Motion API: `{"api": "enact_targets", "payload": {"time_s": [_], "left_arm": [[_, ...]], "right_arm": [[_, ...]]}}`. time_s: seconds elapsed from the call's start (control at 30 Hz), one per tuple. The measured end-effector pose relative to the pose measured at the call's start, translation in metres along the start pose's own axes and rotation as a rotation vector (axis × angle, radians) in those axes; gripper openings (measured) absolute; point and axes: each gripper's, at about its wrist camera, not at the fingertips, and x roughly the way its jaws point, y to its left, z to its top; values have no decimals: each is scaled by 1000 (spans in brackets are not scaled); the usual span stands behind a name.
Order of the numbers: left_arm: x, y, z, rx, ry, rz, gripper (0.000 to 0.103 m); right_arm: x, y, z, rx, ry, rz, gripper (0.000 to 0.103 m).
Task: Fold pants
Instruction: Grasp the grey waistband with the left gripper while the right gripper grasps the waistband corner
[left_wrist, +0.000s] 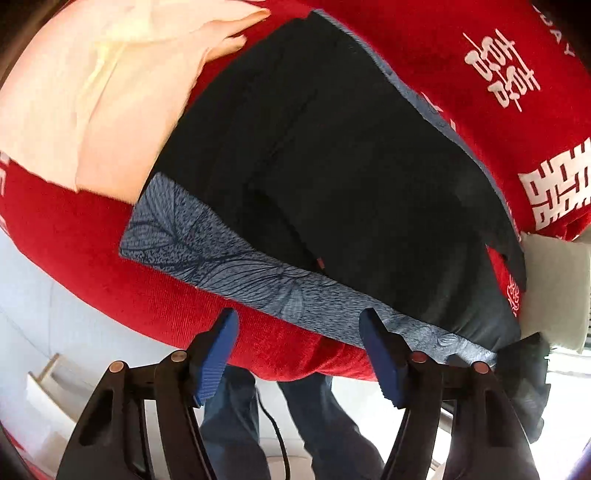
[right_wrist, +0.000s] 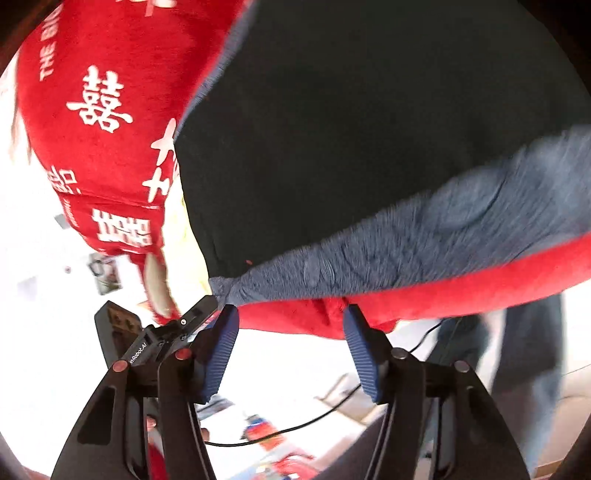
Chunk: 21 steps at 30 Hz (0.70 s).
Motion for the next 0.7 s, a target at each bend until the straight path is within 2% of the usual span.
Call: {"api": "enact_targets", "payload": {"time_s": [0.13, 0.27, 0.3, 0.33, 0.37, 0.5, 0.57, 0.6, 0.63, 0.7], "left_arm": [[10, 11, -6, -6, 2, -45, 70], [15, 19, -5, -35, 6, -99, 71], [15, 20, -4, -37, 9, -106, 72], [17, 19, -4, -36, 15, -111, 80], [19, 19, -1, -34, 13, -106, 82], [23, 22, 1, -52, 16, -127, 82], [25, 24, 6, -80, 13, -145, 82], [24, 28, 6, -87, 10, -151, 82], [24, 30, 9, -99, 3, -158, 82], [23, 35, 14, -126, -10, -173, 82]], "right_arm": [[29, -21, -3, 18, 9, 53, 63], [39, -35, 0, 51, -41, 119, 63], [39, -37, 0, 54, -56, 139, 63], [39, -40, 2, 57, -66, 155, 63], [40, -42, 3, 66, -80, 170, 63], [43, -50, 7, 132, -123, 246, 62], [45, -50, 9, 153, -123, 266, 44], [47, -49, 9, 153, -123, 268, 28], [45, -45, 10, 144, -125, 288, 17], [40, -36, 9, 116, -123, 312, 15]]}}
